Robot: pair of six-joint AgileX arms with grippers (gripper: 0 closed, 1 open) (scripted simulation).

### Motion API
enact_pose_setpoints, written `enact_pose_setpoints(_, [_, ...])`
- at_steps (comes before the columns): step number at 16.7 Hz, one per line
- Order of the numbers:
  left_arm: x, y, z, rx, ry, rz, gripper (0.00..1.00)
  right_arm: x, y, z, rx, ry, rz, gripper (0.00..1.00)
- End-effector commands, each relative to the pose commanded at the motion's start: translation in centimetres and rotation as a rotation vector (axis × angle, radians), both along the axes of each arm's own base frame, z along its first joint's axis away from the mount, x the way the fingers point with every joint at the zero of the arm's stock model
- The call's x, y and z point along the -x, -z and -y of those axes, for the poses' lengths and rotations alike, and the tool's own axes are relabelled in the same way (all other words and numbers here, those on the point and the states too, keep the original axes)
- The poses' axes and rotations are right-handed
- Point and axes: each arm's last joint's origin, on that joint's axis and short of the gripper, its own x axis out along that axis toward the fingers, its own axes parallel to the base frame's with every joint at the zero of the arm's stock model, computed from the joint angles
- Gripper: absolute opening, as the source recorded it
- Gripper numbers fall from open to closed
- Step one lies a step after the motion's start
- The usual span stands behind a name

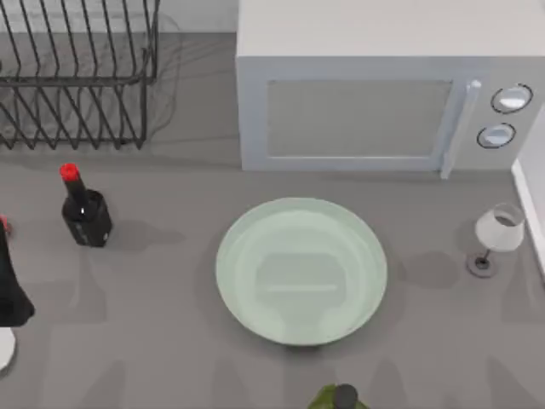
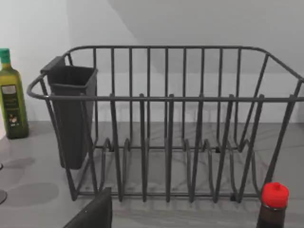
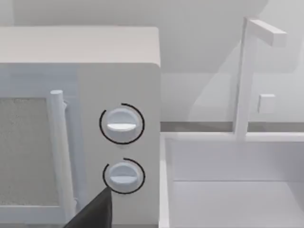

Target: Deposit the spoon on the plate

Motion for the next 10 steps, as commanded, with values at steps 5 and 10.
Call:
enact_pose_setpoints(5, [-0.1,-0.8,-0.1,0.001,-0.005,-0.065,1.00,0.0,0.0,0.0,0.000,0.000,0.000,1.00])
enact_pose_setpoints(10, [-1.7,-5.4,-0.3,0.009,-0.018,-0.311,1.00,0.0,0.0,0.0,0.000,0.000,0.000,1.00])
